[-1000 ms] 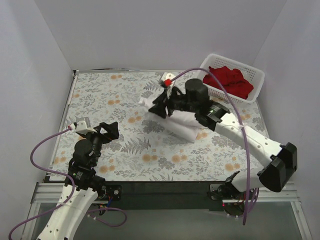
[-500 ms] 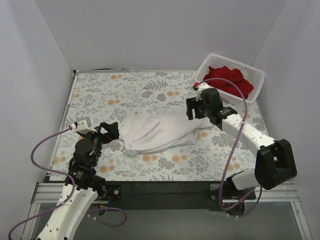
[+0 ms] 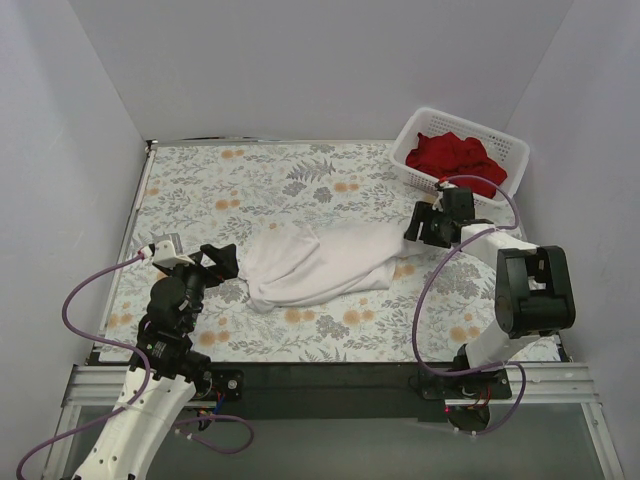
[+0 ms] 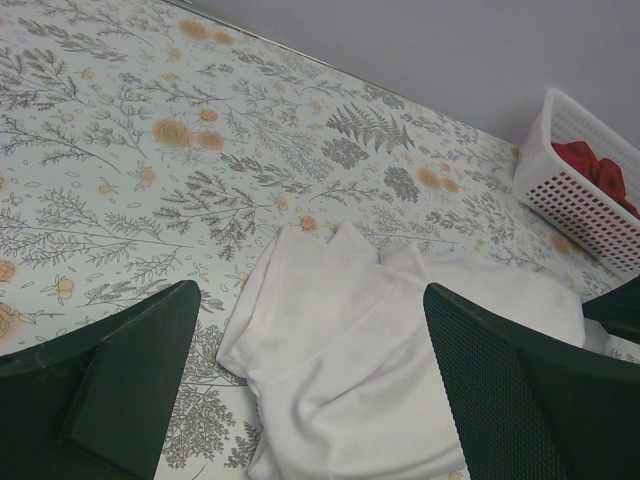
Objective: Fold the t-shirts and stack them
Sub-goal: Flatten the tshirt out
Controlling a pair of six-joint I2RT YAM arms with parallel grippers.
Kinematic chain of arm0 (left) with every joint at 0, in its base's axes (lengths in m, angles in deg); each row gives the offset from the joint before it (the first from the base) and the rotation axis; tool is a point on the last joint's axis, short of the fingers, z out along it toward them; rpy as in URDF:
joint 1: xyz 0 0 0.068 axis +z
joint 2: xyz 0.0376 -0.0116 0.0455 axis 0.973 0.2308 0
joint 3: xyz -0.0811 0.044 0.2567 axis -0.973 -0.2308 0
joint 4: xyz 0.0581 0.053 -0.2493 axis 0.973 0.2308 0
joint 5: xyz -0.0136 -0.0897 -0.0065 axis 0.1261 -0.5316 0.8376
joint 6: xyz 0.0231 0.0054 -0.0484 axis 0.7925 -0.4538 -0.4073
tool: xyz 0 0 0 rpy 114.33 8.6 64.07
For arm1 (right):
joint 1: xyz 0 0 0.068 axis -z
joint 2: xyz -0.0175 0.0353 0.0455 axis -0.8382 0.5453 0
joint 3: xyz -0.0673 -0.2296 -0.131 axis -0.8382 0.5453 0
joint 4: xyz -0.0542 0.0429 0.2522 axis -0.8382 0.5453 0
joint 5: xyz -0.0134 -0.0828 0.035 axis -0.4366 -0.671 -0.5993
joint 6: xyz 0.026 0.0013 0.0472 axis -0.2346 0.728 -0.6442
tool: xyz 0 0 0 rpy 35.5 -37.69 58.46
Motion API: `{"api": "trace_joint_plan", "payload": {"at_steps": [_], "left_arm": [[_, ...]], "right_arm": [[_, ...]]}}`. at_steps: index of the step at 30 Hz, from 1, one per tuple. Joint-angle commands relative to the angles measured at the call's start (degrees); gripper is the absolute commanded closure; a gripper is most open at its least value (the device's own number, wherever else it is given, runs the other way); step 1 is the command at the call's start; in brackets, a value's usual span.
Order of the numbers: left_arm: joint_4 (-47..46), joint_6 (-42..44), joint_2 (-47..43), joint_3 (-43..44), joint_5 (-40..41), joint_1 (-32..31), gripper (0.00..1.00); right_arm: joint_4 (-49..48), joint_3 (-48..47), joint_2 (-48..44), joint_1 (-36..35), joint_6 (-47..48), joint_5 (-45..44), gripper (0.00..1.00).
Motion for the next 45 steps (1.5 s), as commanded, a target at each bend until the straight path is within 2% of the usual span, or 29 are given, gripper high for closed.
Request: {"api": "trace_joint_plan", "payload": {"at_steps": [1, 4, 5, 6, 9, 13, 17, 21, 25, 27, 31, 32, 35, 37, 40, 42, 45], "left_arm": [[0.34, 1.15, 0.1, 1.88, 1.17, -0.28, 0.06], [0.34, 1.15, -0.07, 1.88, 1.17, -0.29, 0.06], [0.25, 1.15, 0.01, 1.88, 1.17, -0.29, 0.06], [0.25, 1.15, 0.02, 1.88, 1.17, -0.2, 0.06], [0.34, 1.24, 0.02, 1.88, 1.17, -0.29, 0.06], [0.34, 1.24, -0.07, 1.88, 1.17, -0.29, 0.06], [0.34, 1.24, -0.07, 1.88, 1.34, -0.29, 0.06], [0.34, 1.15, -0.16, 1.88, 1.78, -0.29, 0.07], [0.42, 0.98, -0.25, 1.97, 2.31, -0.29, 0.06], [0.6, 0.89, -0.34, 1.97, 2.48, -0.28, 0.07], [0.78, 0.71, -0.51, 2.06, 2.66, -0.2, 0.07], [0.86, 0.62, -0.51, 2.06, 2.75, -0.28, 0.07], [1.21, -0.25, -0.25, 2.15, 2.48, -0.29, 0.07], [1.3, -1.13, 0.62, 2.15, 1.52, -0.29, 0.07], [1.3, -3.5, 4.12, 2.58, -0.5, -0.29, 0.07], [1.39, -4.03, 7.55, 3.37, -2.69, -0.29, 0.07], [1.91, -4.65, 15.73, 6.01, -6.12, -0.2, 0.07]], "right_arm": [[-6.09, 1.04, 1.39, -0.22, -1.81, 6.84, 0.26], [-6.97, 1.39, 3.23, -0.22, -1.55, 12.02, 0.37], [-7.32, 1.4, 3.5, -0.31, -1.29, 13.43, 0.44], [-7.33, 1.14, 3.77, -0.31, -1.2, 16.14, 0.66], [-6.98, -0.36, 2.63, -0.31, -0.67, 18.88, 0.98], [-2.51, -6.85, -4.38, -0.31, 1.96, 17.14, 0.99], [3.74, -22.28, -9.06, -0.22, 5.83, 16.43, 0.99], [7.17, -34.24, -12.05, -0.83, 7.06, 19.84, 0.99], [7.53, -41.12, -14.94, -4.08, 6.63, 24.85, 0.99], [7.61, -41.67, -15.74, -8.2, 6.01, 26.7, 0.99], [7.61, -34.41, -20.47, -19.09, 6.27, 23.38, 0.99], [7.44, -32.2, -21.45, -23.73, 6.19, 22.33, 0.99], [7.79, -24.11, -26.36, -31.3, 6.53, 13.57, 0.99], [8.4, -19.37, -31.7, -32.65, 5.32, 8.54, 0.99], [10.15, -8.74, -40.13, -32.65, 1.54, -4.72, 0.99], [13.83, -2.05, -45.33, -32.65, -1.53, -19.17, 0.92], [23.41, 4.27, -50.96, -32.65, -9.08, -31.8, 0.93]]}}
